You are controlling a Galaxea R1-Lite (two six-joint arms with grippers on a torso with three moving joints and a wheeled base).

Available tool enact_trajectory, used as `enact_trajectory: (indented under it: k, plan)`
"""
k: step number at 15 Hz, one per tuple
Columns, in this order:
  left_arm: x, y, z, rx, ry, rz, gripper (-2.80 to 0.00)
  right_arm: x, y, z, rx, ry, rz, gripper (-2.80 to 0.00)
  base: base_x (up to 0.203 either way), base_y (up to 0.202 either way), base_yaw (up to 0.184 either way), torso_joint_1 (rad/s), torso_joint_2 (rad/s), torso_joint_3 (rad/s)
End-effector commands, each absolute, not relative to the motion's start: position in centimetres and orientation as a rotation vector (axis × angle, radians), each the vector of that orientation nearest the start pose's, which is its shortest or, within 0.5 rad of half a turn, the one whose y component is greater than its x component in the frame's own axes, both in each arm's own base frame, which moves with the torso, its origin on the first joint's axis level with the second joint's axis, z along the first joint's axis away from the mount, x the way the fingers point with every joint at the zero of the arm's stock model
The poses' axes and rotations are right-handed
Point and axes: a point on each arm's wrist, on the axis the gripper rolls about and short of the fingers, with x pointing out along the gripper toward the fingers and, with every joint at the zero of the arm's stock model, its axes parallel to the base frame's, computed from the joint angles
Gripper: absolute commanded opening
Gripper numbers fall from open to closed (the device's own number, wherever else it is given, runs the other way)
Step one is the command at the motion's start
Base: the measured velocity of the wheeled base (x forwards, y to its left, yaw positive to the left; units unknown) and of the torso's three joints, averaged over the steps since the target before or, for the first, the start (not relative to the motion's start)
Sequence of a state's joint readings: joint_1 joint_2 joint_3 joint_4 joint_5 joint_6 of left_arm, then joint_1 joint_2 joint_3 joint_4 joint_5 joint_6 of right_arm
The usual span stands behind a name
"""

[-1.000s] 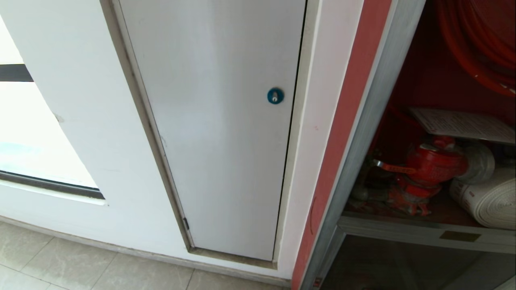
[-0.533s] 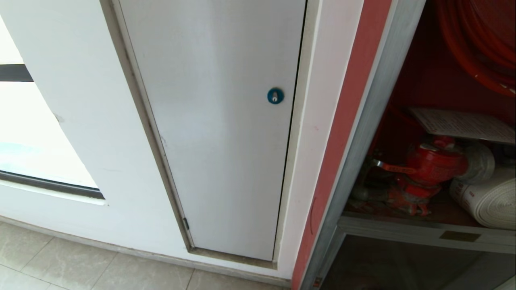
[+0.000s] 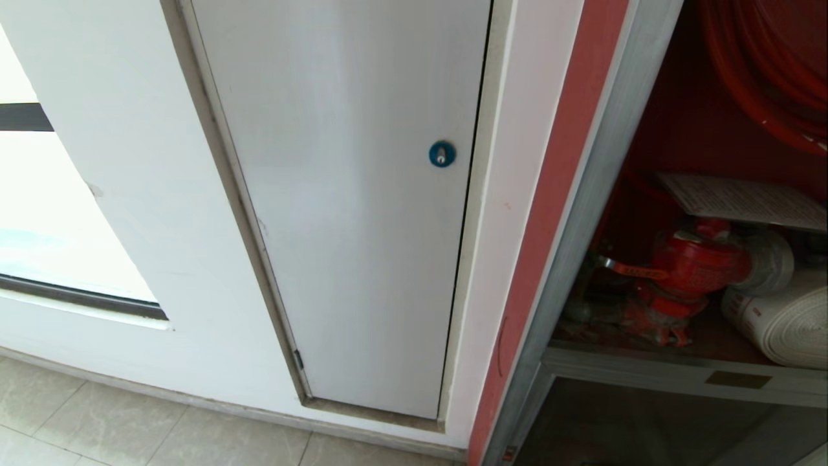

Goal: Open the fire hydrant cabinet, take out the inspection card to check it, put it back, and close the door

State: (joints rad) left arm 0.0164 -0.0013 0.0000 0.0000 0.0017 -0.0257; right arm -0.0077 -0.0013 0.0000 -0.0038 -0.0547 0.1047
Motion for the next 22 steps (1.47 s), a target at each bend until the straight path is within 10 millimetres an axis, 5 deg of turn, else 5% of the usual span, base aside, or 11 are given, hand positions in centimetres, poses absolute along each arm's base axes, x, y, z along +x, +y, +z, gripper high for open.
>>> enact_trajectory:
  k: [1,6,22]
  plan:
    - [-2.28,-0.04,7.55,-0.026,0.000,0.018,-2.80,-2.28,-0.11,7.60,0.106,-0.008,-0.063,-2.80,0.000,0.000,0.000,0.000,0.00,0.000]
    - [-2.28,-0.04,7.55,-0.026,0.000,0.018,-2.80,-2.28,-0.11,7.60,0.107,-0.008,-0.063,-2.80,-0.014,0.000,0.000,0.003,0.00,0.000]
    - [-2.28,-0.04,7.55,-0.026,0.000,0.018,-2.80,-2.28,-0.11,7.60,0.109,-0.008,-0.063,-2.80,-0.194,0.000,0.001,0.002,0.00,0.002]
